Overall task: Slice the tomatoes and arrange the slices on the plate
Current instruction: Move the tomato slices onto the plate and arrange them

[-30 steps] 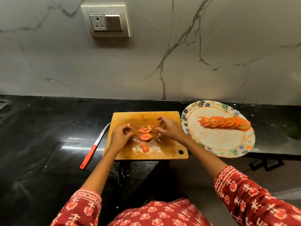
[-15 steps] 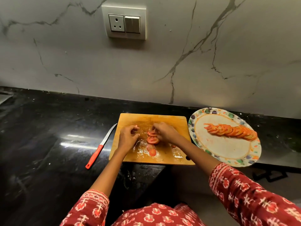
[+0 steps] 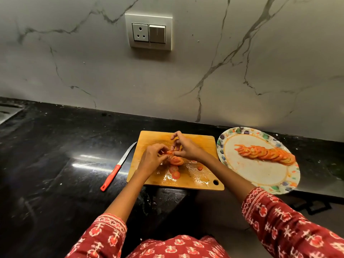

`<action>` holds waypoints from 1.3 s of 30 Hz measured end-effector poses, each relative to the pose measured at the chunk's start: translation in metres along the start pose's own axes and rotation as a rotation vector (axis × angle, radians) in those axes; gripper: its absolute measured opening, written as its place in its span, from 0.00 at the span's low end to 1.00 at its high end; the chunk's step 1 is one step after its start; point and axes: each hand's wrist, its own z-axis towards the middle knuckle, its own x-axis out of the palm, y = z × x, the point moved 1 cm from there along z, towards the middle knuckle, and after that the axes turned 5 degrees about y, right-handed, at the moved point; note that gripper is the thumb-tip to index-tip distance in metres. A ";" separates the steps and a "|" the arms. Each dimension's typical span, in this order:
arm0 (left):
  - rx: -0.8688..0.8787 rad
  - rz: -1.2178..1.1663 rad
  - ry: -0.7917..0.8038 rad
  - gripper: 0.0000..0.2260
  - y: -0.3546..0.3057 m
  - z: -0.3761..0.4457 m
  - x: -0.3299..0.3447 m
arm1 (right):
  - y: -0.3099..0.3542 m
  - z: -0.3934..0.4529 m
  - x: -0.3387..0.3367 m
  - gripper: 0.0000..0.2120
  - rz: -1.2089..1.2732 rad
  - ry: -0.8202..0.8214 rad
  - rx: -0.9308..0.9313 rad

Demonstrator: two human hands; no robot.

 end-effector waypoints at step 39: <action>-0.219 -0.064 -0.249 0.03 -0.002 -0.007 0.002 | -0.030 -0.025 0.008 0.04 0.221 -0.405 0.339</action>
